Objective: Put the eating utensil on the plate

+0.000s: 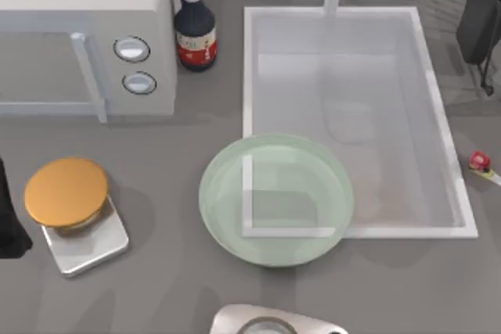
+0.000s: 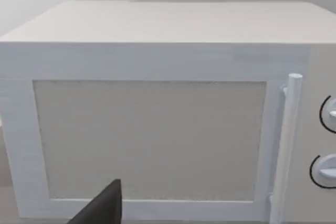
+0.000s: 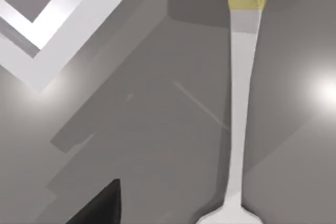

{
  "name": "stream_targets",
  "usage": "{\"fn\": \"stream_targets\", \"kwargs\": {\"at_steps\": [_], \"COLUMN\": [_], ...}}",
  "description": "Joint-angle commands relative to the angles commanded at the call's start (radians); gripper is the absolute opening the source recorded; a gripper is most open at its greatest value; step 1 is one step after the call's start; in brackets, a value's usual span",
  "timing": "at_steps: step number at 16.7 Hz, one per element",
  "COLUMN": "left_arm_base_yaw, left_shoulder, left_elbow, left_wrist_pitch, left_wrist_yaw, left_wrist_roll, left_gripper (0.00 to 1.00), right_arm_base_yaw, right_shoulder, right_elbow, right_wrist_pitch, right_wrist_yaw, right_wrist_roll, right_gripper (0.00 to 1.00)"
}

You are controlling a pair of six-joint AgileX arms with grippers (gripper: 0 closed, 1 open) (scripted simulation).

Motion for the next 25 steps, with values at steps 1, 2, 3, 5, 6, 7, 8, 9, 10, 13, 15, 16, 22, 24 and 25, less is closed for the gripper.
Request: {"fn": "stream_targets", "kwargs": {"at_steps": [1, 2, 3, 5, 6, 7, 8, 9, 10, 13, 15, 16, 22, 24, 25], "left_arm_base_yaw": [0.0, 0.0, 0.0, 0.0, 0.0, 0.0, 0.0, 0.0, 0.0, 0.0, 0.0, 0.0, 0.0, 0.0, 0.0], "left_shoulder": [0.0, 0.0, 0.0, 0.0, 0.0, 0.0, 0.0, 0.0, 0.0, 0.0, 0.0, 0.0, 0.0, 0.0, 0.0], "left_elbow": [0.0, 0.0, 0.0, 0.0, 0.0, 0.0, 0.0, 0.0, 0.0, 0.0, 0.0, 0.0, 0.0, 0.0, 0.0], "left_wrist_pitch": [0.0, 0.0, 0.0, 0.0, 0.0, 0.0, 0.0, 0.0, 0.0, 0.0, 0.0, 0.0, 0.0, 0.0, 0.0], "left_wrist_yaw": [0.0, 0.0, 0.0, 0.0, 0.0, 0.0, 0.0, 0.0, 0.0, 0.0, 0.0, 0.0, 0.0, 0.0, 0.0], "left_wrist_roll": [0.0, 0.0, 0.0, 0.0, 0.0, 0.0, 0.0, 0.0, 0.0, 0.0, 0.0, 0.0, 0.0, 0.0, 0.0], "left_gripper": [1.0, 1.0, 1.0, 1.0, 1.0, 1.0, 1.0, 1.0, 1.0, 1.0, 1.0, 1.0, 1.0, 1.0, 1.0], "right_arm_base_yaw": [-0.001, -0.002, -0.002, -0.002, -0.002, -0.002, -0.002, -0.002, -0.002, -0.002, -0.002, -0.002, -0.002, -0.002, -0.002], "right_shoulder": [0.006, 0.017, 0.032, 0.071, 0.092, 0.112, 0.131, 0.146, 0.156, 0.161, 0.161, 0.161, 0.161, 0.161, 0.161], "right_elbow": [-0.009, -0.025, -0.045, -0.093, -0.12, -0.146, -0.169, -0.187, -0.199, -0.205, -0.205, -0.205, -0.205, -0.205, -0.205], "right_wrist_pitch": [0.013, 0.036, 0.07, 0.166, 0.221, 0.271, 0.31, 0.339, 0.357, 0.365, 0.365, 0.365, 0.365, 0.365, 0.365], "right_wrist_yaw": [0.0, 0.0, 0.0, 0.001, 0.001, 0.001, 0.001, 0.001, 0.001, 0.001, 0.001, 0.001, 0.001, 0.001, 0.001], "right_wrist_roll": [0.001, 0.002, 0.003, 0.003, 0.003, 0.004, 0.004, 0.004, 0.004, 0.003, 0.003, 0.003, 0.003, 0.003, 0.003], "right_gripper": [1.0, 1.0, 1.0, 1.0, 1.0, 1.0, 1.0, 1.0, 1.0, 1.0, 0.92, 0.85, 0.4, 0.25, 0.17]}}
